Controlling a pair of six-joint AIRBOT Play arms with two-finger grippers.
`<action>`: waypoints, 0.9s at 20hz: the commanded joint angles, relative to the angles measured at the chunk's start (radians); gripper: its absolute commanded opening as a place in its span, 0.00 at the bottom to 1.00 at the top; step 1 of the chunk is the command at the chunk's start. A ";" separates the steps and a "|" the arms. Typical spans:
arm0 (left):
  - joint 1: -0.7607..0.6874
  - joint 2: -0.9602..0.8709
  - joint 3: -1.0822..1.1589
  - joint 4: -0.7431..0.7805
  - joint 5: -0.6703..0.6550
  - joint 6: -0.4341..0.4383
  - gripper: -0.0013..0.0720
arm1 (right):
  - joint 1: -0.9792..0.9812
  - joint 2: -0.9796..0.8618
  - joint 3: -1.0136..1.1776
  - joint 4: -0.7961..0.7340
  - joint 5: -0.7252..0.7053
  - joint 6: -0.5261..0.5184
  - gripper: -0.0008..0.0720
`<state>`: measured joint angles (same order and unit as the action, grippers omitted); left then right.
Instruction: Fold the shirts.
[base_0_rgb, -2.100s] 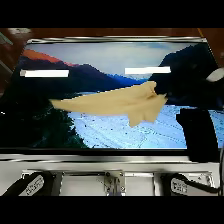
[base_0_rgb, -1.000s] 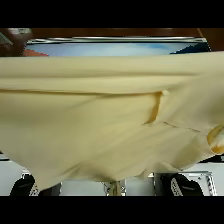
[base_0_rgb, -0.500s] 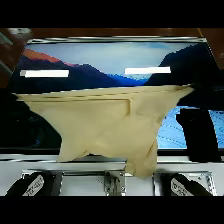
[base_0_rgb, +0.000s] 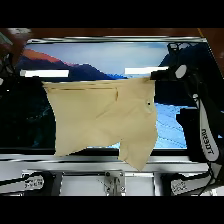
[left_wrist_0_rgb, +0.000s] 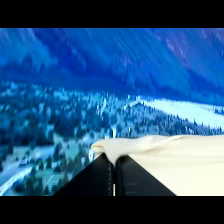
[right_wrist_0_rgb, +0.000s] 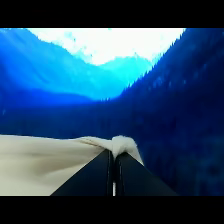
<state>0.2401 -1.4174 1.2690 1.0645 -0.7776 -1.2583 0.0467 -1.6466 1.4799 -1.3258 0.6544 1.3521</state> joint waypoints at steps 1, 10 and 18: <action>-0.036 -0.105 0.001 -0.045 0.180 0.047 0.06 | 0.025 -0.088 -0.003 0.011 -0.183 0.000 0.10; -0.031 -0.173 0.002 0.019 -0.225 0.042 0.06 | -0.001 -0.091 -0.003 -0.033 0.257 0.070 0.10; -0.045 -0.172 -0.023 0.116 -0.544 -0.064 0.06 | -0.037 -0.071 -0.072 -0.109 0.605 0.142 0.10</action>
<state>0.2058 -1.5887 1.2579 1.1545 -1.2301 -1.2892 0.0135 -1.7199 1.4433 -1.4212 1.1843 1.4582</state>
